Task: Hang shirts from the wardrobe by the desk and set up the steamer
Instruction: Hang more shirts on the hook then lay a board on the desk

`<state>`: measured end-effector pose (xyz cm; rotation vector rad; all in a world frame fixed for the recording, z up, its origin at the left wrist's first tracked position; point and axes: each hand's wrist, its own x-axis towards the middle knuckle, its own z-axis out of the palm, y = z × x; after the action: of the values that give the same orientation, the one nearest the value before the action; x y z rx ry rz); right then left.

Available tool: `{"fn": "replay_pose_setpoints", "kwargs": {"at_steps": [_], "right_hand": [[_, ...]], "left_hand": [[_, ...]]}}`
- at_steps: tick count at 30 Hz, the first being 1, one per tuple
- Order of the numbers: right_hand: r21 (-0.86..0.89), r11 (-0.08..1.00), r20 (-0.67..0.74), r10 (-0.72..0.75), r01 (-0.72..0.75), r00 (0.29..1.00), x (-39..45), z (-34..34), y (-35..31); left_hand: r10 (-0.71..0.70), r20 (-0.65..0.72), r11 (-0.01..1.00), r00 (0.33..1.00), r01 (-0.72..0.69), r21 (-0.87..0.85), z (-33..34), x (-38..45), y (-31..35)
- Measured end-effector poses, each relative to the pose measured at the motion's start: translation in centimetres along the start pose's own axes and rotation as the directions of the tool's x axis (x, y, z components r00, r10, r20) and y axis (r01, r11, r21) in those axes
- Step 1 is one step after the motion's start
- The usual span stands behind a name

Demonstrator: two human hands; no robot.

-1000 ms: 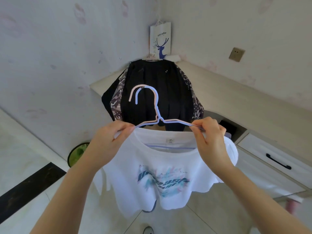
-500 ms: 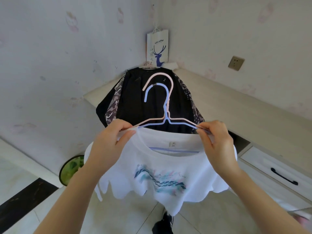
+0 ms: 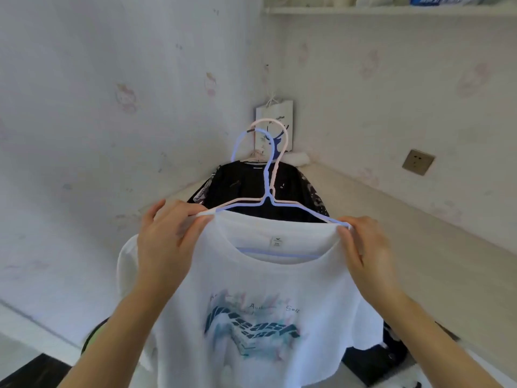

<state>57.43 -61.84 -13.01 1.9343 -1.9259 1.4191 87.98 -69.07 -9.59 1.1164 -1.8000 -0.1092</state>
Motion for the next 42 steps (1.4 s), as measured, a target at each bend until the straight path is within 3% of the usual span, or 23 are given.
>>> {"fn": "replay_pose_setpoints", "kwargs": {"at_steps": [10,15,25,33,39,42], "right_hand": [[-0.014,1.000,-0.069,-0.029,0.028,0.997,9.9,4.4,3.9],[-0.133,0.990,-0.062,-0.060,0.051,0.996,14.2,6.9,5.2],[-0.234,0.971,-0.231,-0.094,0.038,0.968,27.6,13.1,5.7],[-0.270,0.963,-0.228,-0.075,0.011,0.971,35.6,18.6,7.7],[-0.261,0.965,-0.249,-0.076,0.008,0.966,40.2,20.5,8.9],[-0.286,0.958,-0.213,-0.052,-0.011,0.976,42.3,22.1,11.0]], "left_hand": [[0.022,-0.005,0.999,1.000,-0.022,0.041,5.5,9.1,-2.6],[-0.004,-0.010,0.998,1.000,0.004,0.058,8.1,12.8,-4.8],[0.073,-0.069,0.996,0.995,-0.069,0.059,13.1,25.9,-11.3],[0.049,-0.022,0.997,0.999,-0.051,-0.062,18.2,34.3,-17.4],[0.047,-0.026,0.995,0.999,-0.049,-0.082,21.0,39.0,-19.7],[0.024,0.037,0.999,0.999,-0.022,-0.045,23.8,41.4,-21.5]]}}
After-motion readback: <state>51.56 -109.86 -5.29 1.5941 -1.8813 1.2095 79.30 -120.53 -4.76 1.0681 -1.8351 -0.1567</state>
